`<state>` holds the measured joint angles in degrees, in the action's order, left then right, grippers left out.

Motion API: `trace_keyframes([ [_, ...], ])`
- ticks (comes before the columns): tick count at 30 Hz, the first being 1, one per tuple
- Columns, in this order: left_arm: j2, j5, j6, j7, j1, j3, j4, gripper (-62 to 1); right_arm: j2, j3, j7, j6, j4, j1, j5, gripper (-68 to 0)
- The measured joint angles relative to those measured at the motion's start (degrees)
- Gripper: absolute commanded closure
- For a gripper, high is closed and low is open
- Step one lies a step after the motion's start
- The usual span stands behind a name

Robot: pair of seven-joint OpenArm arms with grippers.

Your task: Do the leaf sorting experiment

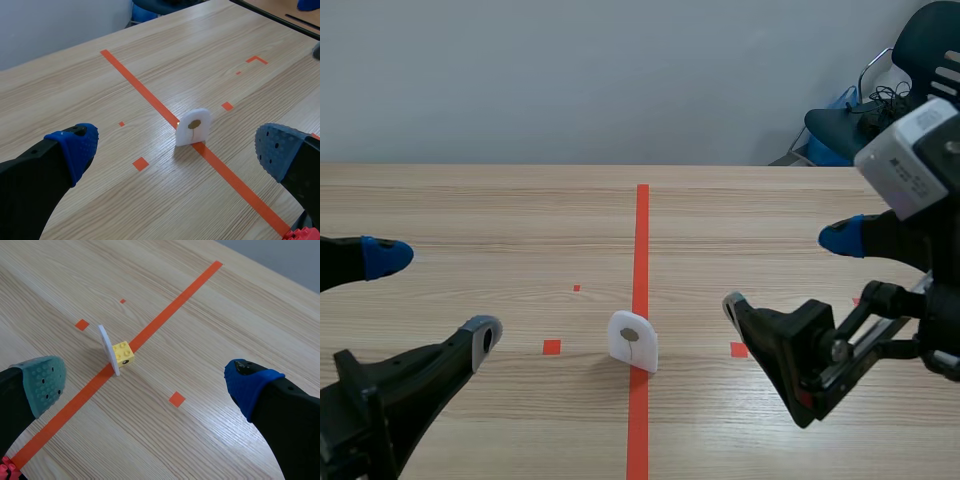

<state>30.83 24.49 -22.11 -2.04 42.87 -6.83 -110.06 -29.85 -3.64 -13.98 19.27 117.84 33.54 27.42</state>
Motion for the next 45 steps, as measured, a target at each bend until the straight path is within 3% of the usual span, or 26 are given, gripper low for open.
trace_keyframes([
  [7,0.0,0.0,0.0,-0.11,0.0,0.0,0.0,-62.3,0.48,-10.91,3.69,0.0,-14.29,-7.69,-2.12,-67.9],
  [15,0.0,0.0,0.0,-0.11,0.0,0.0,0.0,-62.3,9.07,-22.64,7.8,0.0,-29.14,-20.52,-12.5,-67.9],
  [23,0.0,0.0,0.0,-0.13,0.0,0.0,0.0,-62.3,16.76,-28.59,12.17,-0.02,-45.94,-31.01,-16.11,-67.9],
  [25,0.0,0.0,0.0,-0.13,0.0,0.0,0.0,-62.3,17.55,-29.51,12.44,-0.04,-47.3,-31.89,-16.22,-59.9],
  [30,0.0,0.0,0.0,-0.13,0.0,0.0,0.0,-62.3,17.88,-29.77,12.59,-0.07,-46.82,-31.76,-18.69,-29.3],
  [34,0.0,0.0,0.0,-0.13,0.0,0.0,0.0,-62.3,17.62,-29.77,10.86,-0.13,-46.58,-31.74,-18.67,-13.9],
  [37,0.0,0.0,0.0,-0.13,0.0,0.0,0.0,-62.3,17.62,-29.77,10.73,-0.2,-46.53,-31.67,-18.64,-7.5],
  [41,0.0,0.0,0.0,-0.13,0.0,0.0,0.0,-62.3,17.4,-29.77,8.79,-0.2,-44.87,-31.58,-18.64,-6.4],
  [45,0.0,0.0,0.02,-0.11,0.0,0.0,0.0,-62.3,15.41,-27.8,3.45,-0.07,-36.65,-30.29,-18.29,-6.4],
])
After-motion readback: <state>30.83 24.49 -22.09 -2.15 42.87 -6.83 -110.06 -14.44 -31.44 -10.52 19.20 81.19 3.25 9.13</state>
